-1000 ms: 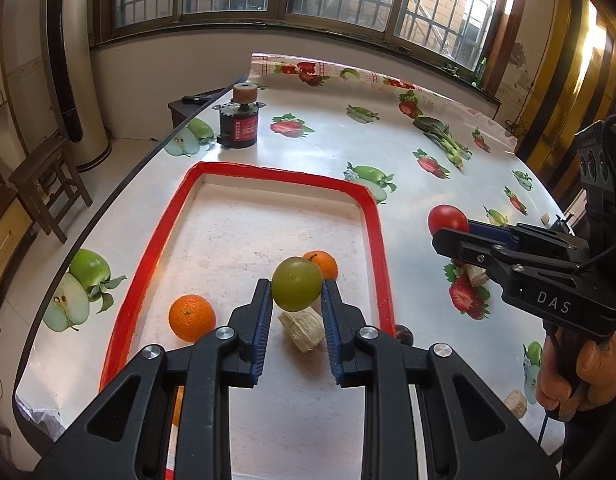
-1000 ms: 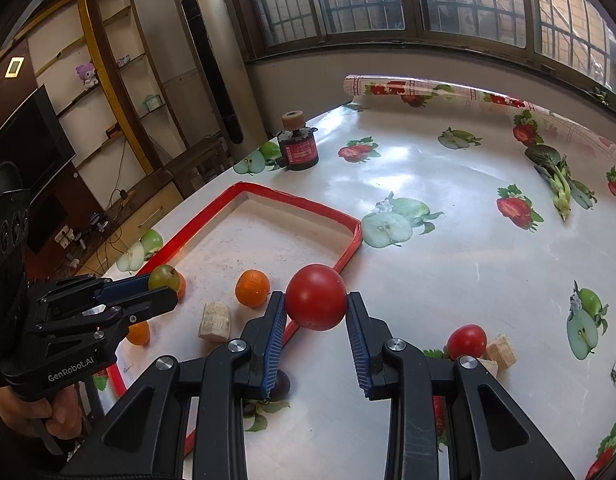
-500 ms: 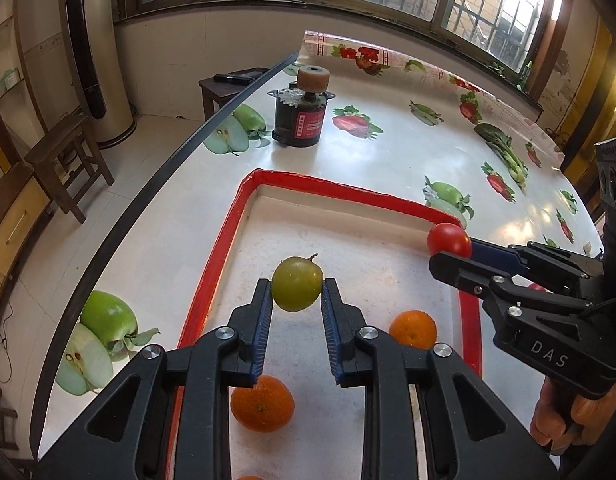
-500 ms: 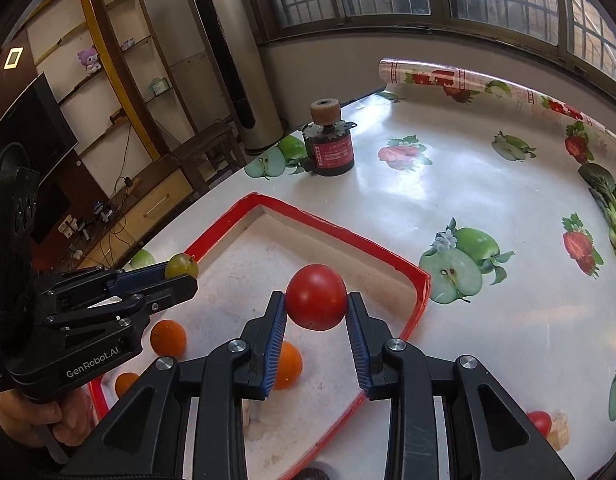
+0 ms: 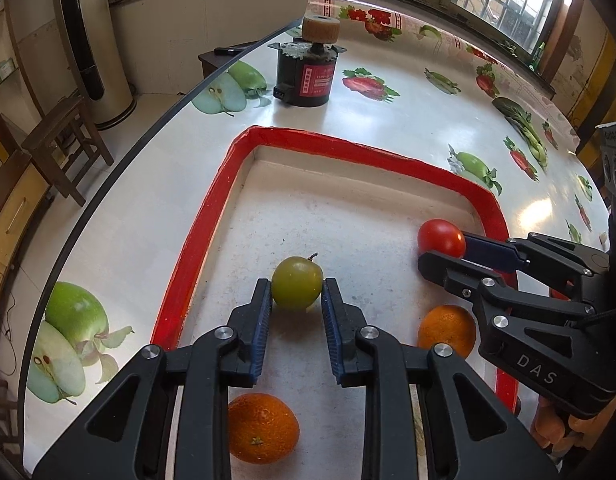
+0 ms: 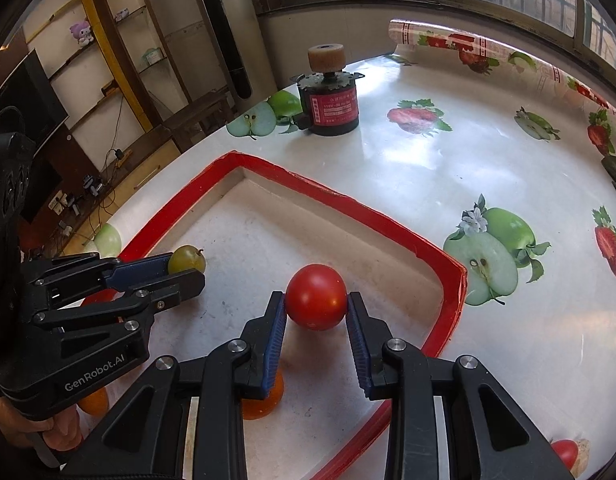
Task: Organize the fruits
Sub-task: 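Open the left gripper to drop the green tomato while the right releases the red tomato, then move both grippers back toward the cream cubes and beige ball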
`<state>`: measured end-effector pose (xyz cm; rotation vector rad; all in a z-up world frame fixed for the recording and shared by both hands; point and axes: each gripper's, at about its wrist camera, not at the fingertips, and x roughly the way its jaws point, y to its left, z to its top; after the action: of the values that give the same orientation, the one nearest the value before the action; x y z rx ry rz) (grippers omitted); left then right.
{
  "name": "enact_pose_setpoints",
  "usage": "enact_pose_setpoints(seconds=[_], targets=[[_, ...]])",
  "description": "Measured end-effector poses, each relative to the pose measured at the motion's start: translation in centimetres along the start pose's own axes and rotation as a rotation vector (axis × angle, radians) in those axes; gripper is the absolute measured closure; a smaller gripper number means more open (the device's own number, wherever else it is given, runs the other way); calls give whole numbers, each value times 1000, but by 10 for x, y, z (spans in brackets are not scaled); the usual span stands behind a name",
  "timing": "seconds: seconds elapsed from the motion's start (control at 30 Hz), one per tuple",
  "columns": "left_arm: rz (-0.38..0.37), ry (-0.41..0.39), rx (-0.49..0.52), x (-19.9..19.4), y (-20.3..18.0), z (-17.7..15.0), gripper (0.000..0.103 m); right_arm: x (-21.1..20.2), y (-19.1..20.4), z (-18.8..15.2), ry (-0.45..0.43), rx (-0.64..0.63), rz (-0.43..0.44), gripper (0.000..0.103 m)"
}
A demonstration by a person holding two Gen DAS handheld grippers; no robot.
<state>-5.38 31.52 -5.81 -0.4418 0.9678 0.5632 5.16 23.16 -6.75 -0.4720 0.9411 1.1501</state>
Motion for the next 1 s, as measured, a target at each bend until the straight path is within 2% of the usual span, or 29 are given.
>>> enact_pose_setpoints(seconds=[0.2, 0.27, 0.3, 0.33, 0.5, 1.0], targets=[[30, -4, -11, -8, 0, -4, 77, -5, -1, -1, -7, 9, 23, 66], [31, -21, -23, -16, 1, -8, 64, -14, 0, -1, -26, 7, 22, 61], [32, -33, -32, -21, 2, -10, 52, -20, 0, -2, -35, 6, 22, 57], [32, -45, -43, -26, 3, -13, 47, -26, 1, -3, -44, 5, 21, 53], [10, -73, -71, -45, 4, -24, 47, -60, 1, -13, -95, -1, 24, 51], [-31, -123, -52, -88, -24, -54, 47, -140, -13, -66, -179, 38, 18, 48]])
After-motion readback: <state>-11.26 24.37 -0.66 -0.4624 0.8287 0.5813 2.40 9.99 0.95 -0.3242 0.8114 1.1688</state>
